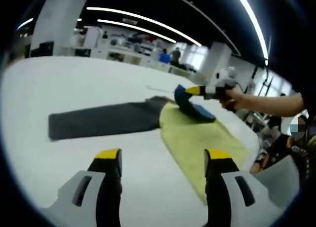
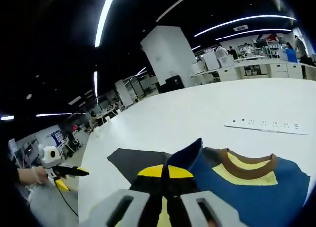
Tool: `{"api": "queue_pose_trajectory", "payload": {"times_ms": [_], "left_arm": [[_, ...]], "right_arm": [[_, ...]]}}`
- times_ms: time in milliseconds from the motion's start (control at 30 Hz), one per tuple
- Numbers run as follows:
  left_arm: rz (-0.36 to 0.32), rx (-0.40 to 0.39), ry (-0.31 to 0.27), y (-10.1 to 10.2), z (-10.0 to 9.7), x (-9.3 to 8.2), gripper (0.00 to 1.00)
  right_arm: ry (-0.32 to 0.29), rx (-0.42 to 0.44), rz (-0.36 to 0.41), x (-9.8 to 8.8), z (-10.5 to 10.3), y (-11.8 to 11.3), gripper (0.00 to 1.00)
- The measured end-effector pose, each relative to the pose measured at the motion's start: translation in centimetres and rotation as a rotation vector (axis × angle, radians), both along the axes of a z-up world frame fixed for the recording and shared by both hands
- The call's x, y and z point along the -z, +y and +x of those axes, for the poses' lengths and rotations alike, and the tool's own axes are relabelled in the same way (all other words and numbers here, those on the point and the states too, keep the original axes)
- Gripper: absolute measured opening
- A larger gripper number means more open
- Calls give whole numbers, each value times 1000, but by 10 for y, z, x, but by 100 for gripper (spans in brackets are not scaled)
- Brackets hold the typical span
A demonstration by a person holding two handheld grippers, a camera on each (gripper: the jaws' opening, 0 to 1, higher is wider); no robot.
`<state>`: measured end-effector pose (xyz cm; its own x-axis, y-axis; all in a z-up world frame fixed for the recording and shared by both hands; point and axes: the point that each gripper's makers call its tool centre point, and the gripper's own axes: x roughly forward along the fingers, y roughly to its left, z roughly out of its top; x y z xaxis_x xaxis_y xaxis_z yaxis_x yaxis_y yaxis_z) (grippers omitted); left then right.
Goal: Fold the garment on the visible template until the final outline fits inside the template.
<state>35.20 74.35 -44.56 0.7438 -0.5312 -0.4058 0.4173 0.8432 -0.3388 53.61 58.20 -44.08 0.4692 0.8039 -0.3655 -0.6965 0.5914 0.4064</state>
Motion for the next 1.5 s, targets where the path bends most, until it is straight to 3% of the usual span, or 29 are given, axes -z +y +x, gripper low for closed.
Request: {"api": "queue_pose_trajectory", "payload": {"times_ms": [600,800,867,967,1367,1500], "left_arm": [[-12,-25,-23,2,3,-7,63],[-17,-30,-24,4,4,-8,63],[-14,-27,-22,4,4,-7,63],[-12,-21,-21,3,4,-8,64],[-5,-21,-21,4,4,-9,64],[-3,-19,-23,4,5,-11,64]], "right_arm": [[64,-50,-80,46,-9,22,0],[68,-47,-124,56,-10,18,0],[14,-53,-132,51,-8,17,0],[-5,-70,-145,48,-10,16,0],[-70,-61,-163,33,-12,-27,25],[-87,-55,-170,31,-19,-38,38]]}}
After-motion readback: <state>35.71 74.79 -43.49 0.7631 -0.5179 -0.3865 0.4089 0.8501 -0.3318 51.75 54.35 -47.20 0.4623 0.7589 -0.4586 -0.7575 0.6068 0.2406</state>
